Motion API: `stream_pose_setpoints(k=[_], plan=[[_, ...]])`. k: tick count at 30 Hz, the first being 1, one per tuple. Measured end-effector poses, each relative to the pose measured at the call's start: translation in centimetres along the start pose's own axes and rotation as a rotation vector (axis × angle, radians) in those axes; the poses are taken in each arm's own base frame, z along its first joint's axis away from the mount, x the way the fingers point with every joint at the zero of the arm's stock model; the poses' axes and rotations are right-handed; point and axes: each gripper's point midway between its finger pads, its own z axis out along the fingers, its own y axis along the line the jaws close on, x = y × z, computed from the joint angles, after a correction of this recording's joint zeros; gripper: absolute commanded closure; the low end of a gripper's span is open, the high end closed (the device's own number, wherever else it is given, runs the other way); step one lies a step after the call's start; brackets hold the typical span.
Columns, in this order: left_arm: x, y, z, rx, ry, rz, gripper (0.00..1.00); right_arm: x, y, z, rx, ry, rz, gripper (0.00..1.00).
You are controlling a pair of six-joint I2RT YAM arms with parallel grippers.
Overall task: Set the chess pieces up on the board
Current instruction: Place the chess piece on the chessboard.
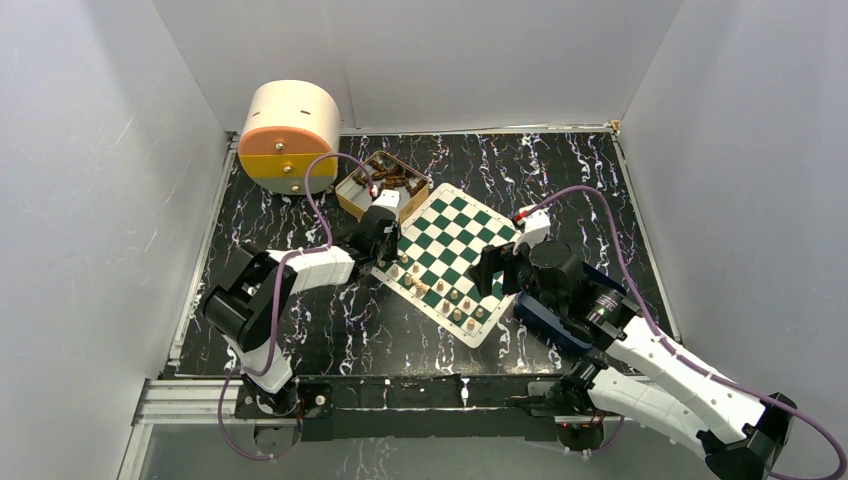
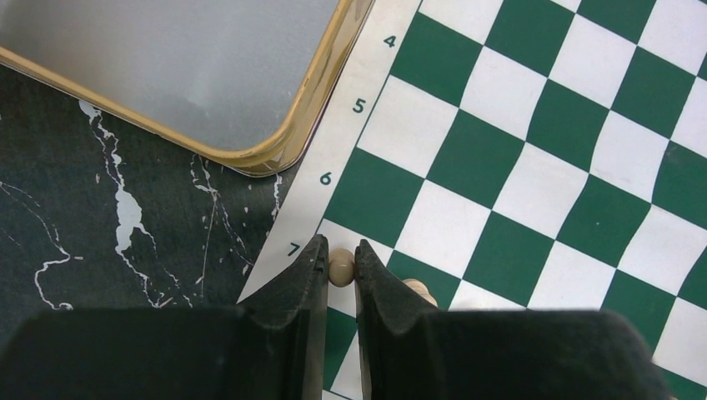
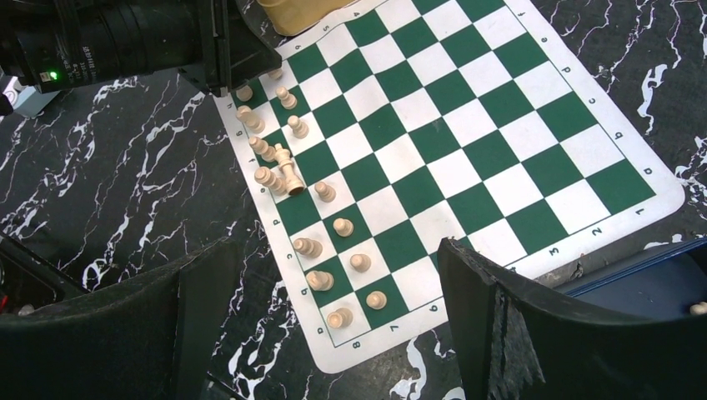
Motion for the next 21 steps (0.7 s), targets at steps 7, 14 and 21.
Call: stream_pose_setpoints(k=[7, 14, 21], plan=[[0.7, -0.1, 0.4, 0.007, 0.02, 0.006, 0.86, 0.4, -0.1, 0.4, 0.007, 0.018, -0.007, 0.01], [0.9, 0.0, 0.4, 0.005, 0.025, 0.014, 0.77, 0.4, -0.1, 0.4, 0.006, 0.018, -0.007, 0.01], [1.2, 0.3, 0.2, -0.007, 0.052, 0.038, 0.75, 0.5, -0.1, 0.5, 0.007, 0.024, -0.005, 0.01]])
